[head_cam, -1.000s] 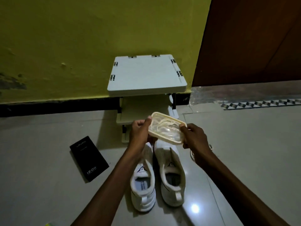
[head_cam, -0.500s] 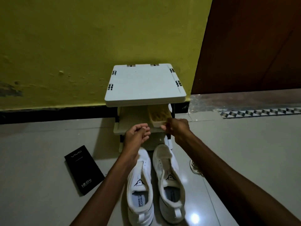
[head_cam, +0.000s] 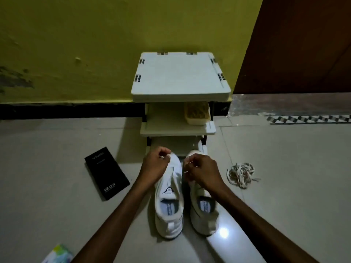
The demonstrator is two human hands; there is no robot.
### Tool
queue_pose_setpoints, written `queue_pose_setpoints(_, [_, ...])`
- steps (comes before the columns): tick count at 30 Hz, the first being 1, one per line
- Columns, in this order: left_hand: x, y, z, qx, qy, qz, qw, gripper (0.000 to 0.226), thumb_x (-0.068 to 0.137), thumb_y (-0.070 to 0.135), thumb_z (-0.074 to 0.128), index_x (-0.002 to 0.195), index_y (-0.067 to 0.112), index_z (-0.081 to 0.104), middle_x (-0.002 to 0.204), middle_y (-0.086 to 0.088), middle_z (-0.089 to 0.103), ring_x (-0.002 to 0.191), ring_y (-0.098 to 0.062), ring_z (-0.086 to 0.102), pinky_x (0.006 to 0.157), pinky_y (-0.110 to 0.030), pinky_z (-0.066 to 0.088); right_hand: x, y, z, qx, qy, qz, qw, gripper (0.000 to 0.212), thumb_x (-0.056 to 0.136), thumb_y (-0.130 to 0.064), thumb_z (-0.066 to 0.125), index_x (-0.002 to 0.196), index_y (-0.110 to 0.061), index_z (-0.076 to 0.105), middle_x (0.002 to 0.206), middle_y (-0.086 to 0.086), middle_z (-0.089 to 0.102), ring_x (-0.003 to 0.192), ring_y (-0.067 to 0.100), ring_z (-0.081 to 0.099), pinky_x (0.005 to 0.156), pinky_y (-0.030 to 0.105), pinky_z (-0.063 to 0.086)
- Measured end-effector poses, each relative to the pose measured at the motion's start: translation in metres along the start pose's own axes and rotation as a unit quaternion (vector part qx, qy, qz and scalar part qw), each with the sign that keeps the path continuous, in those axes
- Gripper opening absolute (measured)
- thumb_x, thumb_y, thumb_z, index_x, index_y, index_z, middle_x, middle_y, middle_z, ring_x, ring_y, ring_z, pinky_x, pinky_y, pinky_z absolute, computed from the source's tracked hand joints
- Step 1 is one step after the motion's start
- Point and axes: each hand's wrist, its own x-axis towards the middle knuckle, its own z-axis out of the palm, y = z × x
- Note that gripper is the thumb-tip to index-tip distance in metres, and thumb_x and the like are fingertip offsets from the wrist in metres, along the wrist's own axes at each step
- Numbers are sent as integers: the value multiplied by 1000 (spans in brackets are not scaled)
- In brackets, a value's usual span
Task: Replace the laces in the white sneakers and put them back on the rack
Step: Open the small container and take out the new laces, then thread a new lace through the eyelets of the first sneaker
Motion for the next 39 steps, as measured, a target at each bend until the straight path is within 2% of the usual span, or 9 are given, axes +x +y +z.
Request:
queue_pose_setpoints(3, [-24, -24, -5, 134, -57, -20, 989, 17, 87, 17, 64, 100, 26, 67, 112, 2, 60, 99, -14, 58, 82, -26, 44, -16, 13, 24, -220, -86, -104, 966, 32, 93, -30, 60, 123, -19, 60, 101, 6, 69, 87, 20, 66, 74, 27, 49])
queue_pose_setpoints(8, [-56, -37, -15, 186, -61, -6, 981, 23, 85, 16, 65, 105, 25, 73, 116, -1, 65, 101, -18, 62, 88, -25, 46, -19, 12, 43, -349, -112, -153, 918, 22, 91, -24, 57, 108, -14, 67, 97, 11, 71, 91, 29, 65, 70, 31, 47])
queue_pose_setpoints(12, [-82, -41, -24, 200, -57, -16, 978, 28, 83, 16, 67, 107, 27, 73, 117, 6, 68, 97, -14, 64, 87, -24, 48, -41, 19, 41, -309, -124, -174, 927, 25, 90, -30, 60, 104, -11, 69, 94, 12, 72, 85, 28, 67, 74, 36, 54])
queue_pose_setpoints(18, [-120, -41, -26, 247, -52, -24, 967, 12, 87, 28, 63, 89, 30, 75, 97, 10, 67, 89, -13, 62, 72, -24, 43, -91, 34, 34, -218, -139, -160, 953, 25, 91, -41, 61, 105, -22, 69, 81, 3, 70, 68, 14, 63, 60, 26, 47])
queue_pose_setpoints(23, [-131, -39, -24, 299, -64, -8, 952, 13, 87, 31, 60, 90, 30, 72, 97, 8, 61, 94, -17, 61, 73, -26, 42, -104, 39, 22, -166, -187, -109, 962, 30, 90, -42, 64, 115, -25, 65, 82, -9, 68, 68, 2, 63, 57, 13, 42])
queue_pose_setpoints(28, [-116, -19, -11, 190, -39, 83, 977, 9, 89, 26, 65, 94, 32, 68, 100, 11, 59, 87, -7, 61, 79, -29, 49, -90, 35, -23, -34, -34, -54, 997, 8, 90, -20, 67, 95, -17, 72, 72, -2, 72, 54, 12, 68, 60, 31, 58])
queue_pose_setpoints(31, [-102, 15, 20, 116, -83, 139, 980, 9, 88, 18, 67, 92, 24, 71, 92, 10, 67, 78, -5, 63, 74, -25, 52, -74, 53, -64, -7, 49, -12, 999, 6, 89, -11, 66, 89, -10, 72, 69, 4, 71, 54, 14, 68, 56, 34, 59])
queue_pose_setpoints(36, [-81, 50, 91, 122, -180, 180, 959, 9, 90, 16, 64, 91, 22, 71, 84, 13, 69, 72, 1, 62, 73, -18, 45, -56, 115, -108, -74, 105, 66, 990, 11, 82, -9, 65, 76, -17, 70, 65, 0, 70, 56, 14, 69, 64, 40, 60])
queue_pose_setpoints(39, [-67, 60, 131, 137, -207, 188, 950, 9, 88, 14, 64, 91, 17, 72, 84, 7, 69, 73, -6, 61, 73, -24, 48, -48, 151, -127, -117, 131, 102, 979, 12, 78, -12, 66, 79, -22, 72, 79, -2, 74, 76, 18, 70, 76, 39, 58])
